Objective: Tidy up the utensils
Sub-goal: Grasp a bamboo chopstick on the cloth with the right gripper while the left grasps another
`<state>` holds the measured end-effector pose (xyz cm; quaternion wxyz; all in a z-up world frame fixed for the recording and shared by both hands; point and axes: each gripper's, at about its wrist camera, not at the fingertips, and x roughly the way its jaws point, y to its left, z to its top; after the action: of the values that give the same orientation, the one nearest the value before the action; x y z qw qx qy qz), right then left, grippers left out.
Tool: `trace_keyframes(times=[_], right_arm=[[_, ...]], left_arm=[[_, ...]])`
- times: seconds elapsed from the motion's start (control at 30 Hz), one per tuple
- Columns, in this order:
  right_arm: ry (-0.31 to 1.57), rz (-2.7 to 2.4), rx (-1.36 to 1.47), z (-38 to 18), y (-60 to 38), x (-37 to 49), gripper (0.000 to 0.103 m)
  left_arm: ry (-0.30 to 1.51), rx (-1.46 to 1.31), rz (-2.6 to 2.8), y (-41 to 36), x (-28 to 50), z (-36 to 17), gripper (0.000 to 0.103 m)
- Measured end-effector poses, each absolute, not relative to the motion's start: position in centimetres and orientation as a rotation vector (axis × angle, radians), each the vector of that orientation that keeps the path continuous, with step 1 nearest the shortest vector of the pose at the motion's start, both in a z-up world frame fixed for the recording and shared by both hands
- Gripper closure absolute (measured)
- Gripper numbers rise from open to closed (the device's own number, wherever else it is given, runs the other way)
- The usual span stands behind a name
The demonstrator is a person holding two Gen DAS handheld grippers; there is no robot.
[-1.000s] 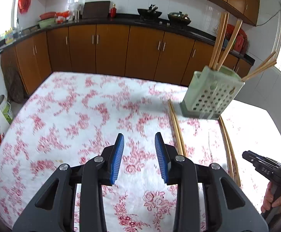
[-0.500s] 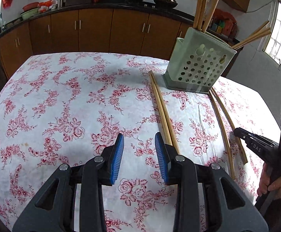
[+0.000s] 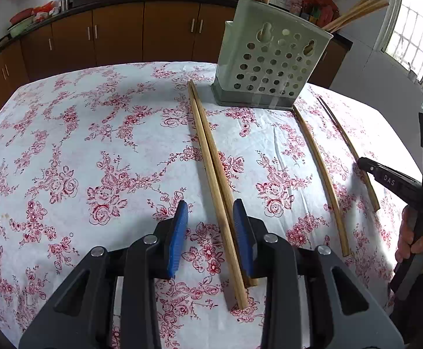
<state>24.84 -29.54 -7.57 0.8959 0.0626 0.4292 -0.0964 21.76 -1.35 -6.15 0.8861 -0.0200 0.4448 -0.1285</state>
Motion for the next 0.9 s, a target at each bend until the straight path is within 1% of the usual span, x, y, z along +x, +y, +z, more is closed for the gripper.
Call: trace_keyframes(times=[0.17, 0.3, 0.53, 0.57, 0.63, 0.9], right_arm=[[0.890, -0.193, 0.138, -7.6, -29.1, 24.6, 0.095], [0.889, -0.192, 0.139, -7.6, -29.0, 24.4, 0.095], [0.889, -0.195, 0.136, -7.5, -29.1, 24.6, 0.095], [0.889, -0.194, 0.134, -7.5, -29.1, 24.7, 0.094], [0.889, -0.191, 0.122, -7.5, -28.9, 24.7, 0.094], [0.888, -0.136, 0.090, -7.5, -27.7, 25.3, 0.095]], left_arm=[[0.928, -0.001, -0.246, -1.9, 21.7, -6.4, 0.073], [0.934, 0.000, -0.211, -1.4, 22.0, -6.5, 0.077], [0.920, 0.027, -0.167, -2.0, 22.3, -6.5, 0.078], [0.915, 0.029, -0.152, -2.2, 22.5, -6.5, 0.079], [0.906, 0.042, -0.116, -2.2, 22.9, -6.7, 0.093], [0.912, -0.005, -0.003, 2.8, 26.0, -6.5, 0.095]])
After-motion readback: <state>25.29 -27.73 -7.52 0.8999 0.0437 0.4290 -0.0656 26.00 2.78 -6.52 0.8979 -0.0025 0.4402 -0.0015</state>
